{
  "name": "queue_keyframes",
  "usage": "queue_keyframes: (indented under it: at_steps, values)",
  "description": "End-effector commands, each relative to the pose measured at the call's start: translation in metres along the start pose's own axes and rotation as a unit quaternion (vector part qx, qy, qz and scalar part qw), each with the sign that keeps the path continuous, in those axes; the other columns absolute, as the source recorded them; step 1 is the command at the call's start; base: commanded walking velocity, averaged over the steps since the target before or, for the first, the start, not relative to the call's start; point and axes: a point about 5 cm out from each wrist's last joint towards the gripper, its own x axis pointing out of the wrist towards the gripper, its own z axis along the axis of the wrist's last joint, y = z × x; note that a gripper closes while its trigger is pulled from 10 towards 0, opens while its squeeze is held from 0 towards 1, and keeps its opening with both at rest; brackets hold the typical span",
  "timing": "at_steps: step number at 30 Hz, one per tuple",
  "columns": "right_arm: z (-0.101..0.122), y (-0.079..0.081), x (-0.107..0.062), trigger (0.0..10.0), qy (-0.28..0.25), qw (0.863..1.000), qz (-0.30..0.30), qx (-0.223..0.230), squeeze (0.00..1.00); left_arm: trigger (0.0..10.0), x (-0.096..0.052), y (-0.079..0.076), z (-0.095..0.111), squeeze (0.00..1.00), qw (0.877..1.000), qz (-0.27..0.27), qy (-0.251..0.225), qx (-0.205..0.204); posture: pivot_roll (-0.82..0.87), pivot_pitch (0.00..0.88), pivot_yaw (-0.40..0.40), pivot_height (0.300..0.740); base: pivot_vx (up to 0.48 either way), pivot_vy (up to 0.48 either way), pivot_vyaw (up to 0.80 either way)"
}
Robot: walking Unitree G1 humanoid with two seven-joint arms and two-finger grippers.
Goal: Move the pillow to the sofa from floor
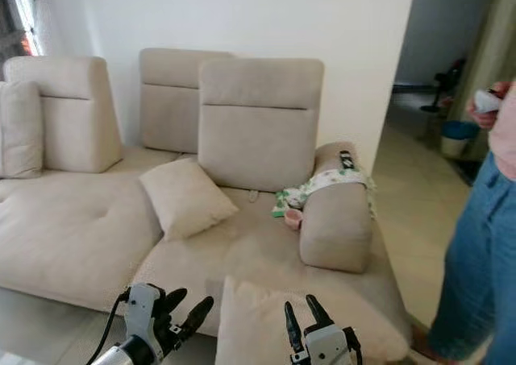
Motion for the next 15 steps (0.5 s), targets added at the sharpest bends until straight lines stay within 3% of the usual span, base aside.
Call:
queue_keyframes:
  at_steps: [1, 15]
  values:
    - [-0.0012, -0.0005, 0.0013, 10.0, 0.001, 1.000, -0.002, 0.004, 0.00, 10.0, -0.0017, 0.0003, -0.0038, 0.00, 1.000, 0.003, 0.010, 0.007, 0.05, 0.000, 0.056, 0.575, 0.000, 0.000, 0.00]
    - [-0.0052, -0.0064, -0.0006, 10.0, 0.010, 1.000, -0.008, 0.004, 0.00, 10.0, 0.0018, -0.0007, -0.0028, 0.00, 1.000, 0.000, 0.006, 0.009, 0.04, 0.000, 0.056, 0.530, 0.000, 0.000, 0.00]
